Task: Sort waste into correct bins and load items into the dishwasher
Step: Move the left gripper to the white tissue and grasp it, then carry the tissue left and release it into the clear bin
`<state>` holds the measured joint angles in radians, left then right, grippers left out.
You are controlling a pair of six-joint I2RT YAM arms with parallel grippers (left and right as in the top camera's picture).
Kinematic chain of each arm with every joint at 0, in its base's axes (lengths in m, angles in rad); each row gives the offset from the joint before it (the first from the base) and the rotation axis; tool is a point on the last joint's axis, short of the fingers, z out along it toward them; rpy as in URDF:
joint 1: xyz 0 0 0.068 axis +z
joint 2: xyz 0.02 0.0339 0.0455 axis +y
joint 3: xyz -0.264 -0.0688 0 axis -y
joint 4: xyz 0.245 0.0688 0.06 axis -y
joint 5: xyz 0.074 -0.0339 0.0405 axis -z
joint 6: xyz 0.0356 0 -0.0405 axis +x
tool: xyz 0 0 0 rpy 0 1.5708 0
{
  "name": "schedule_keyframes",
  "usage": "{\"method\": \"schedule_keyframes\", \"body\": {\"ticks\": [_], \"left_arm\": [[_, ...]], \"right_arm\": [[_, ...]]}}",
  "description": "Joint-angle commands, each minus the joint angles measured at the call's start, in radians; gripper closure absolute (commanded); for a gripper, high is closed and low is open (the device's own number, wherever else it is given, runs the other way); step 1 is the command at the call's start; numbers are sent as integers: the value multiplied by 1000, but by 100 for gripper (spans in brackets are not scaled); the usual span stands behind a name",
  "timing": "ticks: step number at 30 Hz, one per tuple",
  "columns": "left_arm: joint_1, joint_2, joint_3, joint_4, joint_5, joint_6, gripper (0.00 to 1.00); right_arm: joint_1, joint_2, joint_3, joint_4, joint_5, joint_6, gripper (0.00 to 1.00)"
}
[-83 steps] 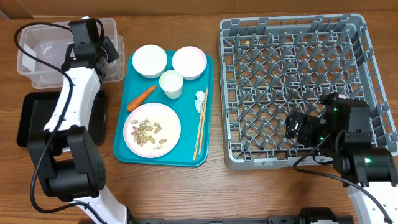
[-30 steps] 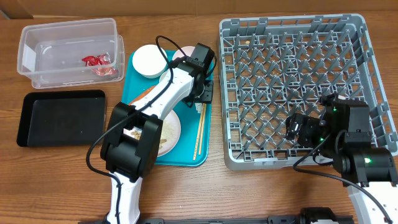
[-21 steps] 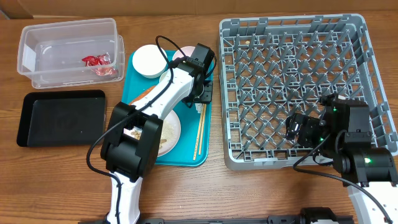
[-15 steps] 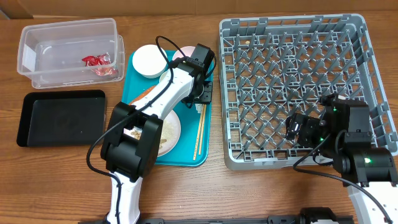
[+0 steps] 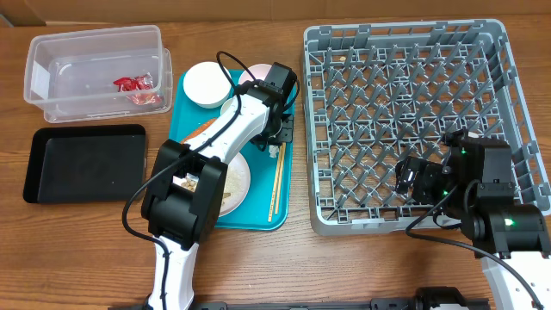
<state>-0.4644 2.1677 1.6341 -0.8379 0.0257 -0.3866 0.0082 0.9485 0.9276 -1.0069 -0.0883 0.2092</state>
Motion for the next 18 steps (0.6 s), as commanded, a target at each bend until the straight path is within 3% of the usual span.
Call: {"method": "schedule_keyframes", "body": {"ticks": [1,9,18], "left_arm": [[0,-5,29,-18,-20,10,96],[0,-103,173,-157,-84,28,96],[62,-290,183,-198,-158,53,96]], "right_arm": [[5,-2,29,2,9,4,0],[5,-2,29,2,10,4,0],[5,-2,29,1,10,4,0]]}}
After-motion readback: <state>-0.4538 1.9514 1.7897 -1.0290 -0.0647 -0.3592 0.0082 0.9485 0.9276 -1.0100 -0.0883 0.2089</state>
